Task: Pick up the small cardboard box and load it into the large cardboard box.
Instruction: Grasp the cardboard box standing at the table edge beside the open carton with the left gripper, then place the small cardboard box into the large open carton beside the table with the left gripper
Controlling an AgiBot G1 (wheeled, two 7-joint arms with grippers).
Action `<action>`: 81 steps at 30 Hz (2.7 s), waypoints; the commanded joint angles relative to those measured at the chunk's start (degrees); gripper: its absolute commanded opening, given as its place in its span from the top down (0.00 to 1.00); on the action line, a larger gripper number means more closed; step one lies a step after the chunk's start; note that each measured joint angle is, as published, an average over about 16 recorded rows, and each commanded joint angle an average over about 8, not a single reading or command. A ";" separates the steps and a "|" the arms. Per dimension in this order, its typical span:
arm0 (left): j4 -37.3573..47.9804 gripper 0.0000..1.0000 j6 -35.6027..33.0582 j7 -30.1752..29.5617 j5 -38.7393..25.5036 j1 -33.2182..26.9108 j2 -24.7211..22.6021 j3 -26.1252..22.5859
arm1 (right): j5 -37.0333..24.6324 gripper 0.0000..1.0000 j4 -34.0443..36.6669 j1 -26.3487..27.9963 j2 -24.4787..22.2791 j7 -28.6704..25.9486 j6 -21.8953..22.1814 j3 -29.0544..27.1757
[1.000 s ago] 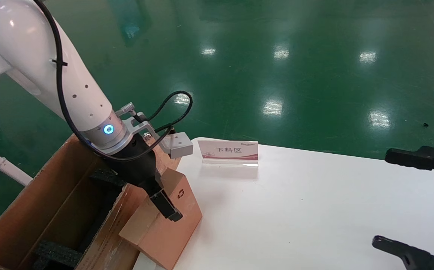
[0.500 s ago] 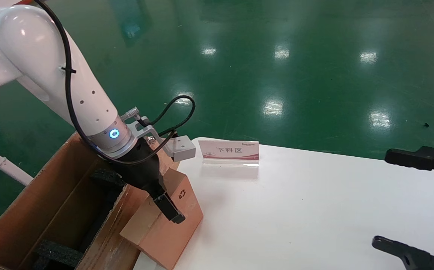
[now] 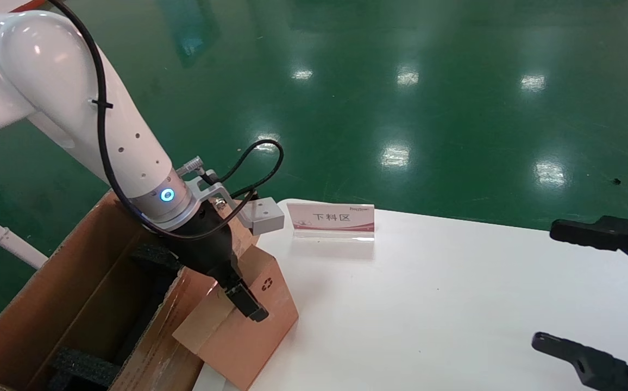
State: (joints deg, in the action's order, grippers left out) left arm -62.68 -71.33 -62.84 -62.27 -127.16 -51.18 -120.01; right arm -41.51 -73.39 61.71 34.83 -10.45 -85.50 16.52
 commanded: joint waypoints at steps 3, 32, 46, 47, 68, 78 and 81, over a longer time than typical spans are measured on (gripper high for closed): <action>0.02 1.00 0.05 -0.02 0.00 0.05 -0.02 0.01 | 0.00 1.00 0.00 0.00 0.00 0.00 0.00 0.00; -3.55 1.00 -2.07 -3.93 -1.58 -15.71 2.93 3.68 | 0.02 1.00 0.05 0.03 0.00 0.04 -0.01 0.05; -0.41 1.00 -14.50 -8.80 -8.63 -32.07 2.15 2.39 | 0.05 1.00 0.05 0.05 -0.02 0.06 0.01 0.10; -0.21 1.00 -15.48 -8.89 -9.19 -32.51 2.18 1.92 | 0.05 1.00 0.05 0.05 -0.02 0.06 0.01 0.10; 1.80 1.00 -14.26 -6.74 -12.79 -25.89 15.59 -9.11 | 0.10 1.00 0.05 0.06 -0.05 0.10 0.04 0.18; 7.29 1.00 -8.25 -2.49 -11.76 -19.83 18.34 -9.46 | 0.12 0.00 0.05 0.07 -0.07 0.12 0.06 0.21; 9.21 1.00 -7.08 -1.15 -11.13 -18.09 18.24 -9.39 | 0.13 0.00 0.05 0.07 -0.07 0.12 0.06 0.22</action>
State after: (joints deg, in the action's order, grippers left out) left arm -53.42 -78.65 -64.00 -73.36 -145.29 -33.05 -129.40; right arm -41.37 -73.34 61.78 34.76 -10.33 -85.44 16.74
